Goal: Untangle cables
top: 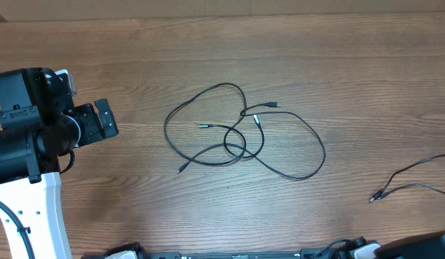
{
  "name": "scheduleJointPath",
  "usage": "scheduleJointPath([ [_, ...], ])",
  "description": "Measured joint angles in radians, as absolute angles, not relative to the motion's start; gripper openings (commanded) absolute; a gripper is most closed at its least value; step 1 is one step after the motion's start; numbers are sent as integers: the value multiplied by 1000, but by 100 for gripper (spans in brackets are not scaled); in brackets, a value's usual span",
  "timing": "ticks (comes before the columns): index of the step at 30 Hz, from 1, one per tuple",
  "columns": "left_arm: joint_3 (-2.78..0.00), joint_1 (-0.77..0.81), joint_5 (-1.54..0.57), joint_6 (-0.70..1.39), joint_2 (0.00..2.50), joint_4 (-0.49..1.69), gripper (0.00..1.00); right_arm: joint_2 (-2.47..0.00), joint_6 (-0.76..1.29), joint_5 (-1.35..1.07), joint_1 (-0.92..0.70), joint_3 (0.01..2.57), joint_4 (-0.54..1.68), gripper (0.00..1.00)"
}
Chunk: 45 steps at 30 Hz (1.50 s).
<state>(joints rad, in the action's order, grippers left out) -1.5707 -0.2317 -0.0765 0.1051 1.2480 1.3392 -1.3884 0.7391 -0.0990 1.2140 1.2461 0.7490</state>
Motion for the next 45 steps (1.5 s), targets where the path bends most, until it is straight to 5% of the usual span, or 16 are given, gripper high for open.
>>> scheduleJointPath([
  [5, -1571, -232, -77, 105, 1248, 1339, 100, -1411, 794, -185, 1316, 1246, 725, 9],
  [7, -1571, -232, -77, 105, 1248, 1339, 100, -1411, 806, -196, 1330, 1246, 716, 35],
  [9, -1571, -232, -77, 105, 1248, 1339, 100, -1411, 820, -207, 1348, 1246, 714, 73],
  [12, -1571, -232, -77, 105, 1248, 1339, 100, -1411, 827, -210, 1353, 1246, 701, 100],
  [32, -1571, -232, -77, 105, 1248, 1339, 100, -1411, 676, -419, 1275, 1246, 699, 100],
  [45, -1571, -232, -77, 105, 1248, 1339, 100, -1411, 263, -678, 812, 1246, 777, 100],
])
